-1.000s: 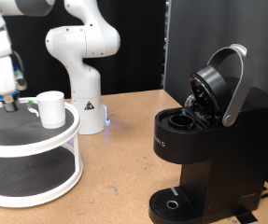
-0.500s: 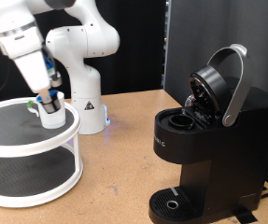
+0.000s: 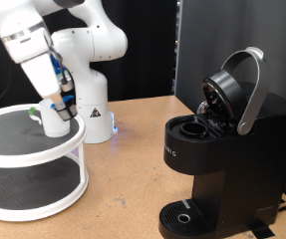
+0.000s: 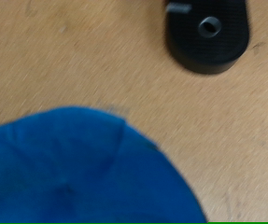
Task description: Make a cup of coffee with the keurig machine
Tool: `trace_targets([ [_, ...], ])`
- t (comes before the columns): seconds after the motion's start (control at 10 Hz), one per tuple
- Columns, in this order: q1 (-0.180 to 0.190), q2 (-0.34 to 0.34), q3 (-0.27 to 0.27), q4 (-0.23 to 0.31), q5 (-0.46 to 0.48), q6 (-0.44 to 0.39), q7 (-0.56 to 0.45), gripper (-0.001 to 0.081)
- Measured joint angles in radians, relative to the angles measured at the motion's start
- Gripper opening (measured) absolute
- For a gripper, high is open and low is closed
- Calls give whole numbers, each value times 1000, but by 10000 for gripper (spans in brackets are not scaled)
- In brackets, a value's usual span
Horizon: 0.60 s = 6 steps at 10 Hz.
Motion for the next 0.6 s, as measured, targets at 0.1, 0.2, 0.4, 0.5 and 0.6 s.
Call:
trace_targets([
  [0.1,18,0,13,3,43,2,26,477],
  [0.2,36,2,32,9,76,7,57,477],
  [0.4,73,8,67,21,135,40,107,477],
  [0.5,86,14,89,28,148,60,144,477],
  [0.6,91,24,120,35,148,90,208,477],
])
